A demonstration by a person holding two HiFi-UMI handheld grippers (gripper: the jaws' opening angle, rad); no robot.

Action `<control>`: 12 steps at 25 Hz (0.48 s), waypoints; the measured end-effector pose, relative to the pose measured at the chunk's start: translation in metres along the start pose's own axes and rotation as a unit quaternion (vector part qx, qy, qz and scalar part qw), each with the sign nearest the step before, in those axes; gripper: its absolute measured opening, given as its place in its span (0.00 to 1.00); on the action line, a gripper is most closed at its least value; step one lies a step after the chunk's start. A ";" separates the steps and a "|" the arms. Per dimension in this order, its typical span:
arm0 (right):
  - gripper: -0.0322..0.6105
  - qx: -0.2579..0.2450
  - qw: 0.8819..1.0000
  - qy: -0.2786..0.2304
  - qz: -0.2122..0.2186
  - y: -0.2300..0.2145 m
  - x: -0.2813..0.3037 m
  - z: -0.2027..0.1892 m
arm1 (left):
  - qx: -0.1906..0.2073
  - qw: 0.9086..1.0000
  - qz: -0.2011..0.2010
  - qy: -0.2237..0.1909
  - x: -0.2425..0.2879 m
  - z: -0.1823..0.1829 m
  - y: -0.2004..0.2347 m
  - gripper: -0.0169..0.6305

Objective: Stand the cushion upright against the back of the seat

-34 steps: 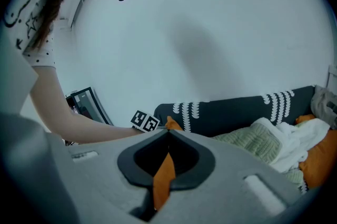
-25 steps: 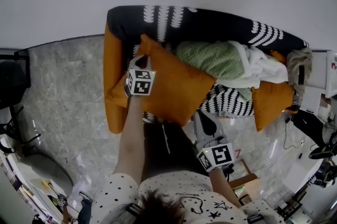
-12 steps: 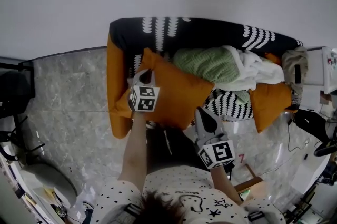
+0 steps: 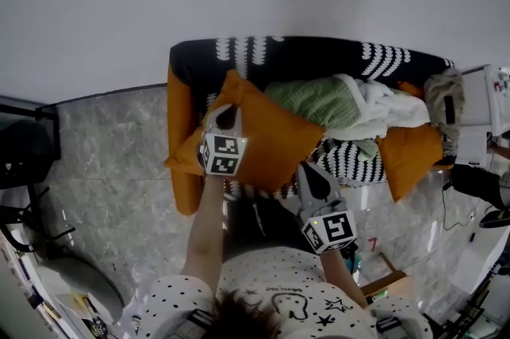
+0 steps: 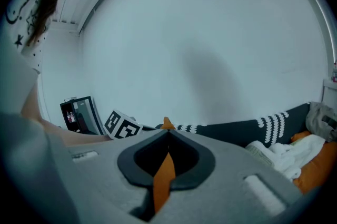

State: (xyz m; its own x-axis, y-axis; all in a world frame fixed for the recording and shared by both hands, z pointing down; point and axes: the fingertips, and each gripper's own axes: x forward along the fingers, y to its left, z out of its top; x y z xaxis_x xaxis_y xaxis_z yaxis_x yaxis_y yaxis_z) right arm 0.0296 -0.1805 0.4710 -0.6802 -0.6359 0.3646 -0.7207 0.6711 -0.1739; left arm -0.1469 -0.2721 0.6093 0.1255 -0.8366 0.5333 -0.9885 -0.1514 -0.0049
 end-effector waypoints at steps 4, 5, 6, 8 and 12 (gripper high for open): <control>0.05 0.003 1.000 -0.003 -0.003 0.001 -0.001 0.002 | 0.032 0.999 0.000 -0.020 0.001 0.028 0.015 0.05; 0.05 0.003 1.000 -0.005 -0.004 0.001 -0.001 0.003 | 0.042 0.999 -0.001 -0.025 0.002 0.034 0.018 0.05; 0.05 0.003 1.000 -0.006 -0.004 0.001 -0.002 0.004 | 0.053 0.998 -0.002 -0.029 0.003 0.041 0.020 0.05; 0.05 0.005 1.000 -0.009 -0.006 -0.002 -0.003 0.005 | 0.073 0.997 -0.003 -0.037 0.006 0.054 0.023 0.05; 0.05 0.005 1.000 -0.012 -0.016 -0.010 -0.006 0.007 | 0.108 0.993 -0.011 -0.049 0.018 0.079 0.029 0.05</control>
State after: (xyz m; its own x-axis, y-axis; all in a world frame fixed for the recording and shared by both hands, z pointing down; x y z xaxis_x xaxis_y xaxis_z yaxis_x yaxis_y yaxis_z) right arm 0.0396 -0.1861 0.4638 -0.6602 -0.6652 0.3488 -0.7428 0.6471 -0.1720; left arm -0.1666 -0.3330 0.5525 0.1642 -0.8778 0.4500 -0.9457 -0.2699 -0.1813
